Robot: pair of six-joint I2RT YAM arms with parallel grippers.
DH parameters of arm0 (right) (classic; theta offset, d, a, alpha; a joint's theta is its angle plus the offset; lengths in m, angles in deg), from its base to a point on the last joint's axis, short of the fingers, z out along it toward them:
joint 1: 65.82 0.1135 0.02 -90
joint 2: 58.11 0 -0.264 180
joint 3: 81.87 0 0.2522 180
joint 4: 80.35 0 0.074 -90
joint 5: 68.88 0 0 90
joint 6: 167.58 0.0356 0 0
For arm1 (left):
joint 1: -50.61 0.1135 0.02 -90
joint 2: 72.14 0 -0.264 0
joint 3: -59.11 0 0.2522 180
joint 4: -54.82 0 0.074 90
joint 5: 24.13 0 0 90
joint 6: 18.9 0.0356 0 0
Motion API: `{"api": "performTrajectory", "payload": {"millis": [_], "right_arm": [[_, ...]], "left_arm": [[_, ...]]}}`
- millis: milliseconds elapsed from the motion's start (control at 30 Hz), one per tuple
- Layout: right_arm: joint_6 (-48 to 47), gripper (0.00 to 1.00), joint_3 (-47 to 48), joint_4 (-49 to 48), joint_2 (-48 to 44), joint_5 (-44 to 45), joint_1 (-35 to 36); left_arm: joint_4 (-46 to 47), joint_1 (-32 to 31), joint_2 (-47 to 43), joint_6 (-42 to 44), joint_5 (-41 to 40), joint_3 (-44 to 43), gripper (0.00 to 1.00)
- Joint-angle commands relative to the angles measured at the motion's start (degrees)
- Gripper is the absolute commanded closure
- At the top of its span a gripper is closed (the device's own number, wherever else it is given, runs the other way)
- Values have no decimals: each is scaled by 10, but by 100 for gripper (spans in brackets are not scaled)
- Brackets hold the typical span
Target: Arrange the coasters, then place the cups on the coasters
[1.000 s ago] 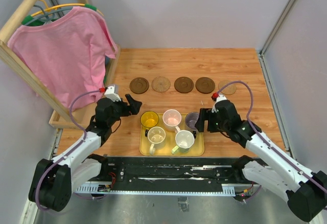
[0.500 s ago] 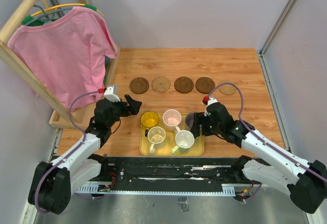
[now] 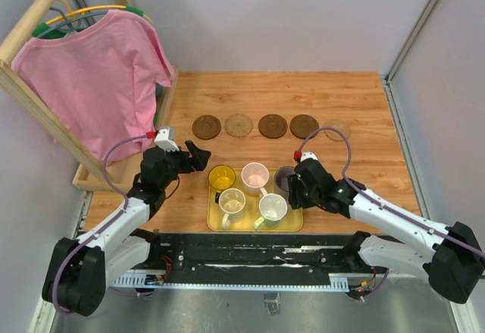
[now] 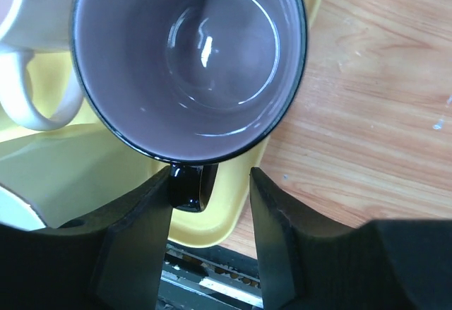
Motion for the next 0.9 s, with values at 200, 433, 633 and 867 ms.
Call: {"api": "performTrajectory", "payload": {"millis": [200,433,633,867], "right_arm": [[10,53,-2,50,-27,51,7],[-3,54,9,18,12,35,7],[-10,55,10,-5,43,32,8],[-12,57,9,-18,49,31,8]], "left_arm": [[27,-5,13,2,8,2,5],[22,-4,11,2,7,3,5],[18,-5,4,6,1,6,5],[19,-5,5,6,-2,10,5]]}}
